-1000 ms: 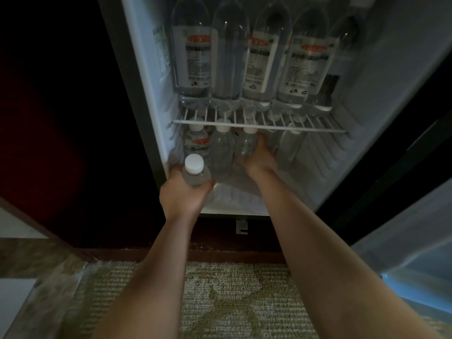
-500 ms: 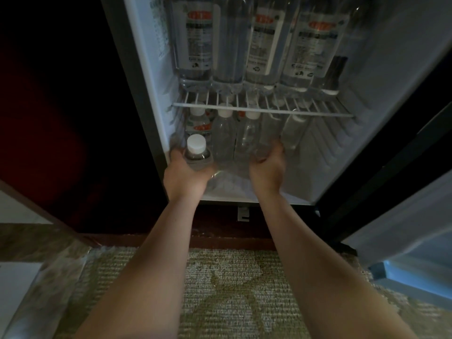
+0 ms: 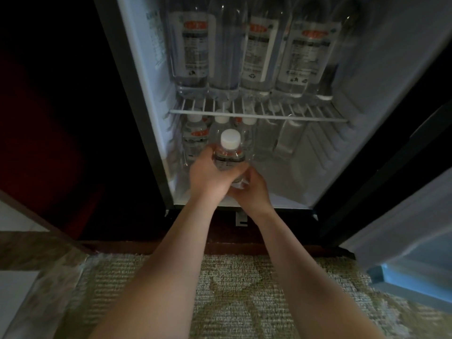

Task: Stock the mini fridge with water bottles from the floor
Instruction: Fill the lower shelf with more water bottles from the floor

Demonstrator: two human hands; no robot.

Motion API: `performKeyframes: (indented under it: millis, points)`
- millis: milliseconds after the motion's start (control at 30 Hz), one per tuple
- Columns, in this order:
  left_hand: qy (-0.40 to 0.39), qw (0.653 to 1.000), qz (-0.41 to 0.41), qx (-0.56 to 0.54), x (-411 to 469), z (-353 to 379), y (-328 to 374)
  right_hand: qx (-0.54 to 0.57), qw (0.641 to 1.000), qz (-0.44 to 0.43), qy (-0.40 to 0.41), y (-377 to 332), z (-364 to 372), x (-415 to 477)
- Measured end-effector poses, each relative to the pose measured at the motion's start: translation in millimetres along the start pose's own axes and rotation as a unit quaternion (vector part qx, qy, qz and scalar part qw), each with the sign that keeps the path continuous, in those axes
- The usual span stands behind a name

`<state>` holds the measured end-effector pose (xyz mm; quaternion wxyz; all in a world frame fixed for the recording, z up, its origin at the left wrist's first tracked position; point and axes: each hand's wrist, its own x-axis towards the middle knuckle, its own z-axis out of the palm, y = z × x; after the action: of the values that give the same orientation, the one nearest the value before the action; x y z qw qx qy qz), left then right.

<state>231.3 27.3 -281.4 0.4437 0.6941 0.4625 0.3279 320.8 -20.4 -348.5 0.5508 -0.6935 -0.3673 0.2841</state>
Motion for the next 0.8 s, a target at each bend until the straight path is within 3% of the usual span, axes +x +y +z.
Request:
performKeyframes:
  millis: [167,400,567,700,800]
  points:
    - [-0.079,0.995,-0.035,-0.050,-5.8,10.2,9.7,0.042,0.993,0.008,0.110,5.8,-20.5,3.6]
    - [-0.040,0.990,-0.106,-0.086,-0.5,-1.2,-2.3,0.027,0.970,0.042,0.239,10.4,-54.8,25.7]
    - [-0.069,0.990,-0.096,-0.071,8.1,5.3,-2.0,-0.075,0.979,0.080,0.174,3.1,-68.3,50.1]
    - [-0.095,0.988,-0.110,-0.050,10.3,9.5,-5.8,-0.087,0.986,0.080,0.119,8.6,-65.2,57.7]
    - [-0.098,0.987,-0.119,-0.048,15.2,8.4,-12.4,-0.096,0.985,0.078,0.123,11.3,-61.5,61.3]
